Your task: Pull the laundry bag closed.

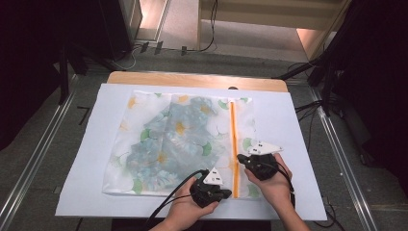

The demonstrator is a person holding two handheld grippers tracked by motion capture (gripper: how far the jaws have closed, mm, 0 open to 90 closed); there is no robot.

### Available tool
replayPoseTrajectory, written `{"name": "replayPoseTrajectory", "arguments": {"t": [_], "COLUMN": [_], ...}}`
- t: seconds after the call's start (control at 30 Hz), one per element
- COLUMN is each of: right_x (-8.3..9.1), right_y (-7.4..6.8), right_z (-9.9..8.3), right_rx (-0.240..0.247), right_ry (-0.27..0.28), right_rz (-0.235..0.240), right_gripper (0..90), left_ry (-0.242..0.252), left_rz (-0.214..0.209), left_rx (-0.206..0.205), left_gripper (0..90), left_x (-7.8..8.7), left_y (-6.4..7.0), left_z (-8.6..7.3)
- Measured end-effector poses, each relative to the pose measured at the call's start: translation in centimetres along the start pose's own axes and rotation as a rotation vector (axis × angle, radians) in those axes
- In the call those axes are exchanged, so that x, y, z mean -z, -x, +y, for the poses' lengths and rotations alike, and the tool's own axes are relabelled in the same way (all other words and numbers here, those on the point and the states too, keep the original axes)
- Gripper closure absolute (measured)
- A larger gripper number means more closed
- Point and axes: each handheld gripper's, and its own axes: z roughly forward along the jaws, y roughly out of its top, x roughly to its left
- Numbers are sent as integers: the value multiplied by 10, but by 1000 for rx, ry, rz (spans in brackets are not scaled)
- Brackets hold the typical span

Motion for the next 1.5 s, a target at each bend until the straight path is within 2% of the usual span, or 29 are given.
{"name": "replayPoseTrajectory", "arguments": {"t": [0.17,0.4,0.93,1.0,1.33,1.4,1.43,1.5], "right_x": [-15,-29,-41,-44,-57,-58,-59,-59], "right_y": [14,22,37,39,48,50,54,61], "right_z": [13,26,34,36,45,47,48,49], "right_rx": [4,17,-9,1,-15,-14,-28,-61], "right_ry": [10,7,6,8,11,15,22,35], "right_rz": [-10,-10,-9,-15,-6,-24,-32,-17], "right_gripper": [900,900,900,900,900,900,900,900], "left_ry": [-3,-7,-7,-3,-7,-7,-7,-7], "left_rz": [-6,-6,-5,-6,-7,-8,-7,-9], "left_rx": [3,2,1,1,3,2,2,3], "left_gripper": [900,900,900,900,900,900,900,900], "left_x": [0,1,1,0,1,1,1,1], "left_y": [-1,-1,-1,-1,-1,-1,-1,-1], "left_z": [0,0,0,0,0,0,0,0]}}
